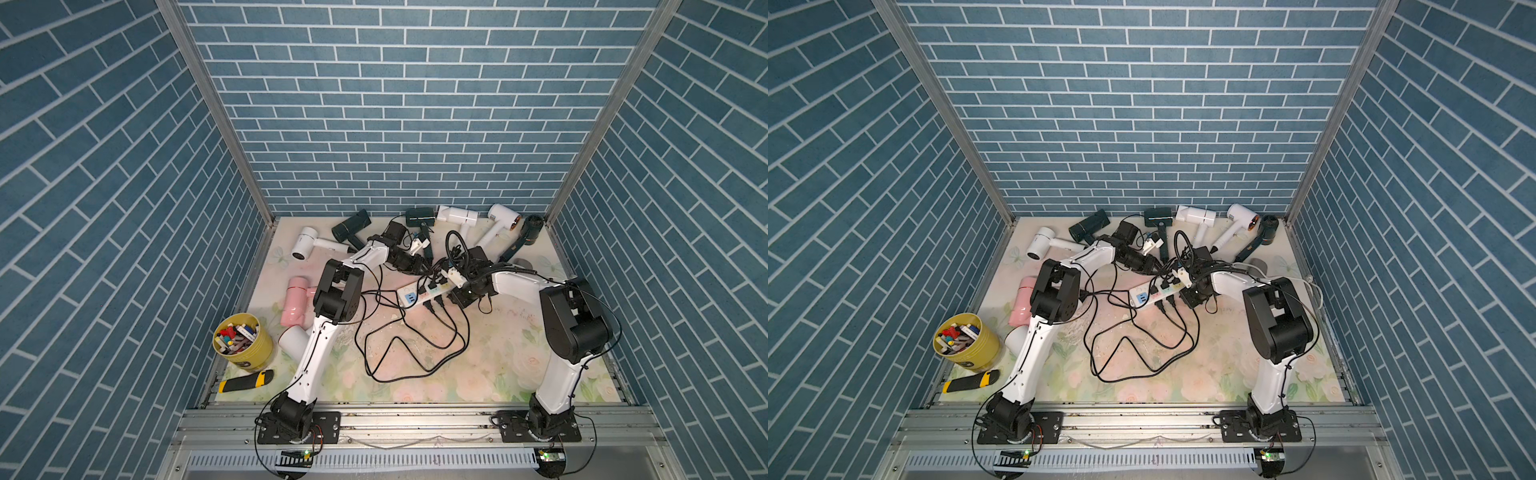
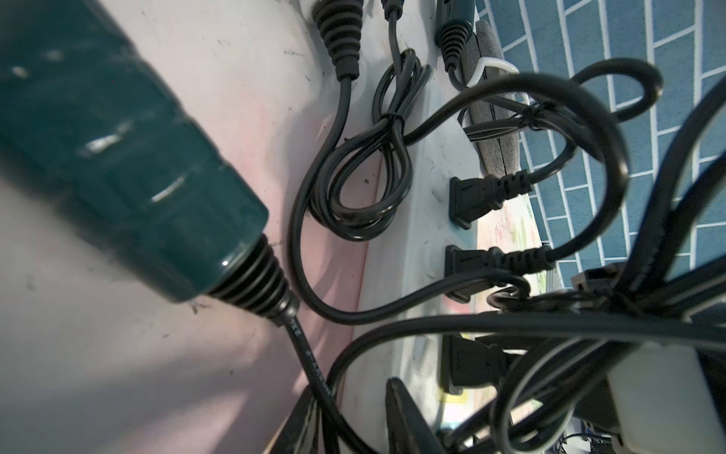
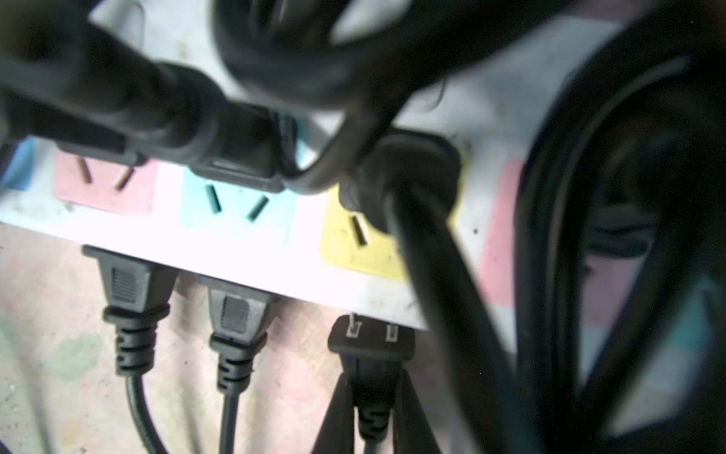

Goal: Charge the blow dryers
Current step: Insert the plug into the socket.

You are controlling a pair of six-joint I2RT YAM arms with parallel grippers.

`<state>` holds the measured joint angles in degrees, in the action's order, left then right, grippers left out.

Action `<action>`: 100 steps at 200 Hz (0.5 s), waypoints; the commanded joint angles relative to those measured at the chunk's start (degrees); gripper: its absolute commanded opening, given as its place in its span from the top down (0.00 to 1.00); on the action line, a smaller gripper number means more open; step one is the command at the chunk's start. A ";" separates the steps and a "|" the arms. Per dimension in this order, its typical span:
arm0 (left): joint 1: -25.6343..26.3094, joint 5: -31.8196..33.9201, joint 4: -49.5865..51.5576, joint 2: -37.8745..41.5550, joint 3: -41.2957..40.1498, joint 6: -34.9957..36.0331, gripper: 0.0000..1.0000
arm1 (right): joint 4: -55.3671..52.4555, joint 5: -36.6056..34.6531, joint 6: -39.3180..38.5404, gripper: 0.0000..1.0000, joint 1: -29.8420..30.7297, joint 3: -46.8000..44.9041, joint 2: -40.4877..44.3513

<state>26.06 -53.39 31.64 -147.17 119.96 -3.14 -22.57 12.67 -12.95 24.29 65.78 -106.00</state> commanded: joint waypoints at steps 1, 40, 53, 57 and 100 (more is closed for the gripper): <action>7.88 -1.64 16.61 -4.44 -5.56 2.76 0.67 | 27.71 0.59 -7.39 1.00 -1.00 4.82 2.73; 7.96 -1.04 16.54 -3.50 -6.90 3.14 0.67 | 26.49 4.84 -12.85 1.00 -1.99 3.73 4.45; 7.95 -1.19 16.23 -2.96 -7.57 3.07 0.67 | 25.54 5.90 -15.25 1.00 -2.05 3.54 4.17; 7.97 -1.32 16.05 -2.68 -7.97 2.97 0.67 | 24.65 6.38 -15.99 1.00 -2.06 3.77 3.85; 7.91 -1.07 11.49 2.78 -17.45 1.61 0.67 | 19.94 10.92 -17.94 1.00 -0.98 4.53 3.74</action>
<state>26.30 -51.62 28.49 -142.26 111.74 -2.85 -22.87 16.56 -25.04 21.67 65.60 -105.84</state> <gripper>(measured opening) 0.327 0.148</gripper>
